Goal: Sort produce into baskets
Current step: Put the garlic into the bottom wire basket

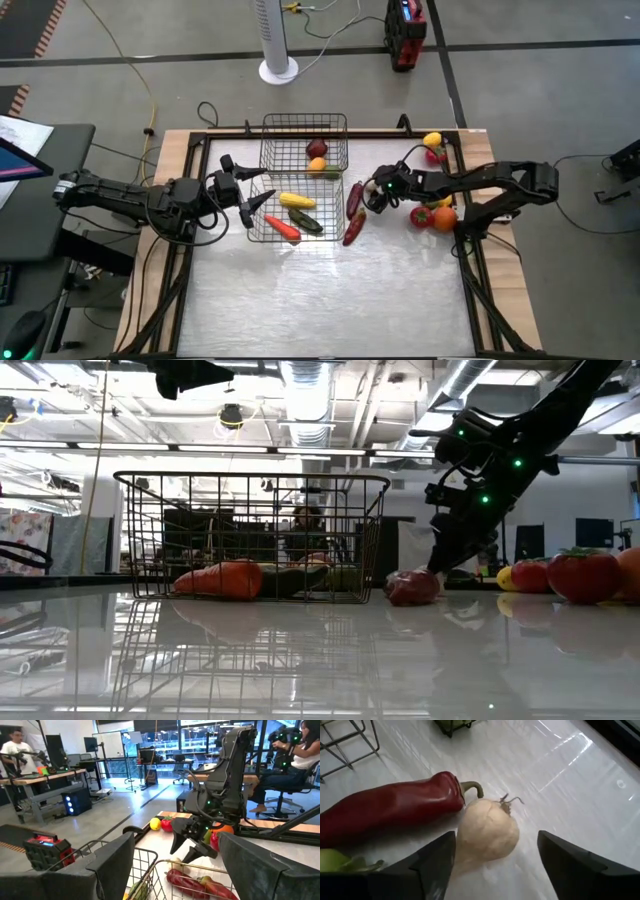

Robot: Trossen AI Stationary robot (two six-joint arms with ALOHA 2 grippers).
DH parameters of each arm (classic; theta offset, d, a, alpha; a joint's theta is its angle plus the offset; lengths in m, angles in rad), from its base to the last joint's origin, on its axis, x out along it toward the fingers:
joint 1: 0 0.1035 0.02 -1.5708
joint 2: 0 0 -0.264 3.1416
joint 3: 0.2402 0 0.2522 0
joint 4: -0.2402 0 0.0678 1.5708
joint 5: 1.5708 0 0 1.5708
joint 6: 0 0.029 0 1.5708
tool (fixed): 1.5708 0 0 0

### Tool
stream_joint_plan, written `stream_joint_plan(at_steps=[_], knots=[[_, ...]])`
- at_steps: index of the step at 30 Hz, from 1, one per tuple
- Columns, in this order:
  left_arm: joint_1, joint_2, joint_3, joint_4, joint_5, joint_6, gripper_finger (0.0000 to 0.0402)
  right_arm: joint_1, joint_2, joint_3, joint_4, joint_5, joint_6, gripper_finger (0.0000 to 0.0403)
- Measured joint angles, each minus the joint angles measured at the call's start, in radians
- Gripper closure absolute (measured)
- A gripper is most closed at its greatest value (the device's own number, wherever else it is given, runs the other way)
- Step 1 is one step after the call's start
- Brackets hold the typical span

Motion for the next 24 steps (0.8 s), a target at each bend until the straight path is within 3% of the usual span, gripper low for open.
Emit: stream_joint_plan(at_steps=[9, 24], knots=[[0.0, 0.0, 0.0, 0.0, 0.0, -0.003, 0.0123, -0.053, 0.037, 0.0, 0.067, -0.029, -0.015, 0.0067], [0.0, 0.0, 0.0, 0.001, 0.001, -0.001, 0.0123, -0.066, 0.098, 0.0, 0.165, -0.051, -0.091, 0.0115]])
